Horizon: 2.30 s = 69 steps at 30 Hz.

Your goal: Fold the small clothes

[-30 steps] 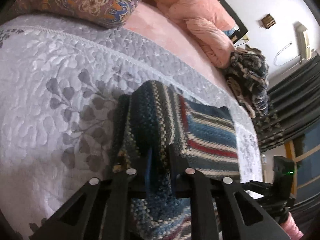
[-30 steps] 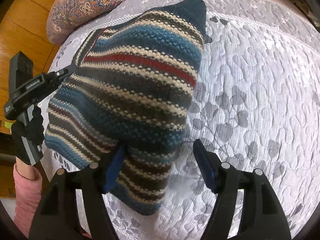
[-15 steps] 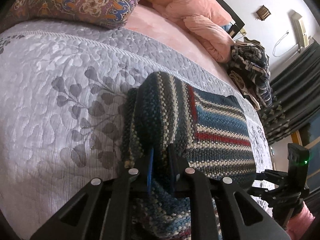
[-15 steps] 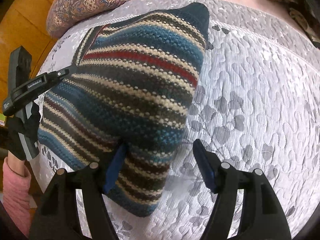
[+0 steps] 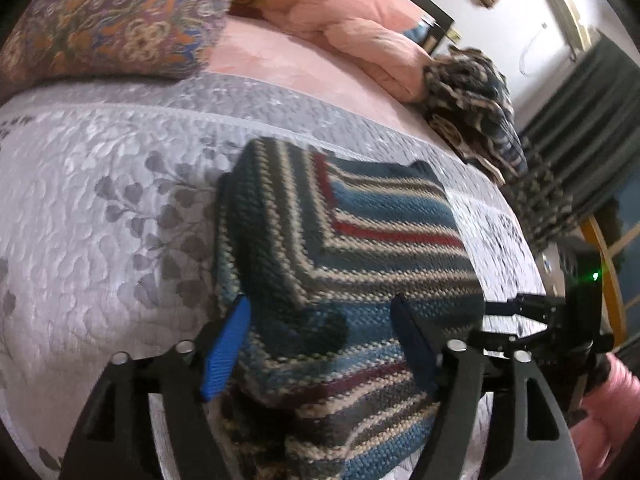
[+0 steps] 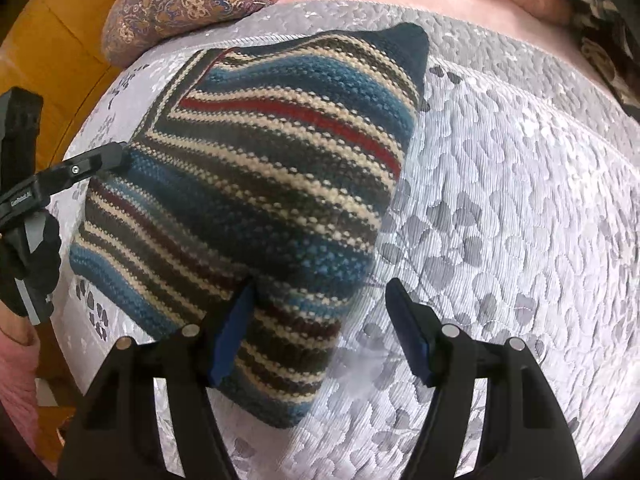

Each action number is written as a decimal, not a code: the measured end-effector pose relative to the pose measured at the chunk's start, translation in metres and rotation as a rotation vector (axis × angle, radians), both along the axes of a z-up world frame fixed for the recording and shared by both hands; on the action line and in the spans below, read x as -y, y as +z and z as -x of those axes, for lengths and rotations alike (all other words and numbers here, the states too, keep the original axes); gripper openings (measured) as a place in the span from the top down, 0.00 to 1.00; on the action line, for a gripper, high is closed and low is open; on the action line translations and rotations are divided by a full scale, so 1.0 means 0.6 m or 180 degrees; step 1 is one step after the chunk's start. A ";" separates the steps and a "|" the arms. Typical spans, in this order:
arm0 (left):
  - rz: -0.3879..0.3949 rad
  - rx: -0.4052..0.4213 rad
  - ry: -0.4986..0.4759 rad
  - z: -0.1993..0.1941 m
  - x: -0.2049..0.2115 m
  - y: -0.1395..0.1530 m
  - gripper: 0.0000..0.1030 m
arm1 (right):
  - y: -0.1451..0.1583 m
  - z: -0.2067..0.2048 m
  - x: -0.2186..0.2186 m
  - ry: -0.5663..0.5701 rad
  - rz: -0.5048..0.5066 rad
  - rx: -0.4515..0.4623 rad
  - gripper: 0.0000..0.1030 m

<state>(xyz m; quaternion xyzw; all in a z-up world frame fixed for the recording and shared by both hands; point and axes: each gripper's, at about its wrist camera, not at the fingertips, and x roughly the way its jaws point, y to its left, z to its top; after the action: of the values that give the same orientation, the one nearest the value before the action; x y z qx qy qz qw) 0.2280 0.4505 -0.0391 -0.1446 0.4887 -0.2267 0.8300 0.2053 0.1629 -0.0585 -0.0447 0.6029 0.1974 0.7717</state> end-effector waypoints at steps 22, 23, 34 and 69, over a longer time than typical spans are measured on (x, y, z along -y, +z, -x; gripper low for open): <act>0.0261 -0.0299 0.0022 -0.034 -0.038 -0.041 0.27 | 0.007 0.016 -0.015 0.0119 0.0049 0.0164 0.35; 0.0239 -0.0319 -0.0003 -0.036 -0.033 -0.045 0.26 | 0.007 0.016 -0.015 0.0115 0.0042 0.0162 0.35; 0.0416 -0.0485 -0.0077 -0.078 -0.024 -0.095 0.20 | 0.019 -0.015 0.029 -0.0100 -0.0554 -0.0061 0.35; 0.0953 -0.0327 -0.0282 -0.067 -0.012 -0.126 0.48 | -0.045 -0.084 0.056 -0.0233 -0.1818 -0.0690 0.44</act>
<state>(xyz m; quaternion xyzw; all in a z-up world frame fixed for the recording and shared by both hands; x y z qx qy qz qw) 0.2684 0.4575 -0.1148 -0.2563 0.4971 -0.3257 0.7623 0.2560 0.1292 -0.0856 0.2171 0.6031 0.3346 0.6908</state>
